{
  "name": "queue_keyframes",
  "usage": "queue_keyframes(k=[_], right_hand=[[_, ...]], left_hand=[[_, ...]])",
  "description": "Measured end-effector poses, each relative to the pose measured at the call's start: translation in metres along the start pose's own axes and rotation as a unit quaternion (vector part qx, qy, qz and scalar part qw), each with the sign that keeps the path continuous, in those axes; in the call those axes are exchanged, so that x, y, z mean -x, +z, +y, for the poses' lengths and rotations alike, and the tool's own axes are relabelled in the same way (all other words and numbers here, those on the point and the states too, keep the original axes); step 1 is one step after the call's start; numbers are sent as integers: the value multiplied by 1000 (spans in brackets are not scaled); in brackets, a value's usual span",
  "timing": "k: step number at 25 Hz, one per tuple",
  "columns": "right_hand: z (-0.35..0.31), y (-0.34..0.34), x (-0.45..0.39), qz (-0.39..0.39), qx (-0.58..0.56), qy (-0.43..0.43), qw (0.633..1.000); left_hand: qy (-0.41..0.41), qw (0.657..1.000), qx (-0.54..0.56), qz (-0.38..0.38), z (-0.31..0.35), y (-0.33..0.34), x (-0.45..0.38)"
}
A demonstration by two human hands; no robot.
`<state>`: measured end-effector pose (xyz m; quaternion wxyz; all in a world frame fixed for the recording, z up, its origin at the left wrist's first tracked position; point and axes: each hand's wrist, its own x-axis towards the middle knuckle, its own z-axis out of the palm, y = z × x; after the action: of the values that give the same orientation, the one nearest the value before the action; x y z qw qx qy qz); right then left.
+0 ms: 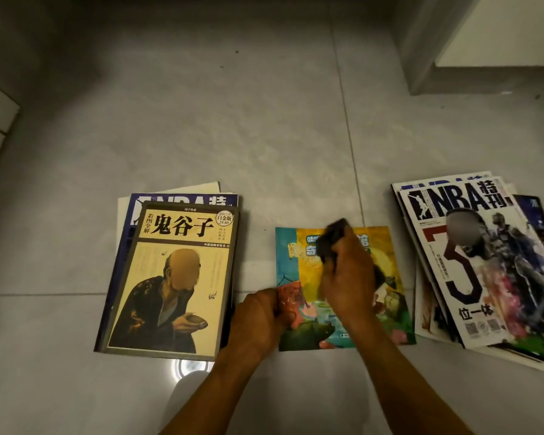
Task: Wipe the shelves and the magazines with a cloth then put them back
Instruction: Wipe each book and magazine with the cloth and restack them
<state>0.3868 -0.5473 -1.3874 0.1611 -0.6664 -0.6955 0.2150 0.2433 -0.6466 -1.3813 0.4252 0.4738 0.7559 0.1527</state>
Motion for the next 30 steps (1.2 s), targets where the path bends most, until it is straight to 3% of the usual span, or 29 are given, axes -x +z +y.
queue_keyframes(k=[3, 4, 7, 9, 12, 15, 18, 20, 23, 25, 28, 30], right_hand=[[-26, 10, 18, -121, -13, -180, 976], [-15, 2, 8, -145, -12, -205, 968], [24, -18, -19, -106, 2, -104, 989], [8, -12, -14, -71, 6, -57, 996], [-39, 7, 10, -137, -11, -160, 977], [-14, -2, -10, -203, -10, -248, 947], [11, -11, -24, -112, -27, -151, 982], [-15, 1, -6, -97, -23, -129, 987], [-35, 10, 2, -170, -26, -245, 954], [-7, 0, -22, -183, -41, -265, 946], [23, -12, -33, -90, -29, -159, 983], [-7, -1, -16, -69, -9, -113, 991]], left_hand=[[-3, 1000, -6, -1, 1, -3, 0], [2, 1000, -7, -3, 1, -3, -1], [13, 1000, -16, -10, -1, -4, -1], [18, 999, -41, -16, 0, -4, -2], [16, 998, -60, -29, 3, -6, -3], [12, 997, -66, -37, -1, -6, -7], [4, 997, -70, -36, 0, -5, -7], [-3, 997, -72, -35, 1, -4, -8], [-7, 996, -85, -35, 5, -7, -7], [-1, 996, -85, -36, 5, -8, -6], [2, 996, -91, -26, 6, -9, -4], [-4, 996, -87, -23, 5, -10, -6]])
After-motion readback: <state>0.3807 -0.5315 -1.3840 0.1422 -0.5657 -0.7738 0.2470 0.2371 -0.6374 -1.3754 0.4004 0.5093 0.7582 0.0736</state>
